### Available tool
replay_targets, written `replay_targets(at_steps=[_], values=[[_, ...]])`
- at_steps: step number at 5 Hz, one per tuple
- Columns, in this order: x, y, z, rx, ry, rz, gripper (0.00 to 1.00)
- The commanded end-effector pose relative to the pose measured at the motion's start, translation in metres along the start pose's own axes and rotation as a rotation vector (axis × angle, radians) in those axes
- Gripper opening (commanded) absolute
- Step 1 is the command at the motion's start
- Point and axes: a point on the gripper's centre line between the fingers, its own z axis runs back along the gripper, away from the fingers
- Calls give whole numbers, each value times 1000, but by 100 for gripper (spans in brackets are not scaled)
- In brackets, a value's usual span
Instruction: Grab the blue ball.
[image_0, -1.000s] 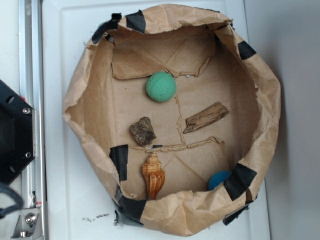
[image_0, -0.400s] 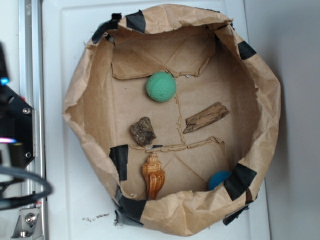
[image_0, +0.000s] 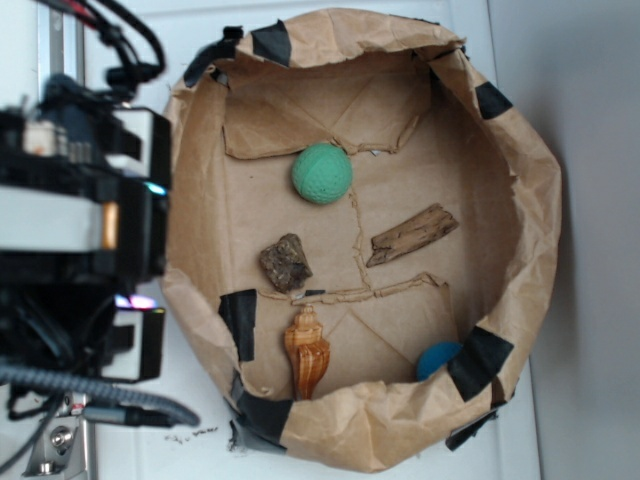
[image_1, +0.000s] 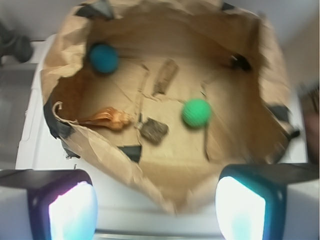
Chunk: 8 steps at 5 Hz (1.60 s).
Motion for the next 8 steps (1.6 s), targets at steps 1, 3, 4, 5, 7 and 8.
replay_targets(at_steps=[1, 3, 4, 5, 7, 8], values=[[53, 25, -10, -124, -113, -139, 100], [74, 22, -47, -126, -91, -208, 100], [77, 28, -81, -100, -67, -239, 100], [84, 45, -111, -109, -69, -269, 100], [117, 24, -140, -199, -121, -412, 100], [122, 11, -128, -232, -165, -475, 100]])
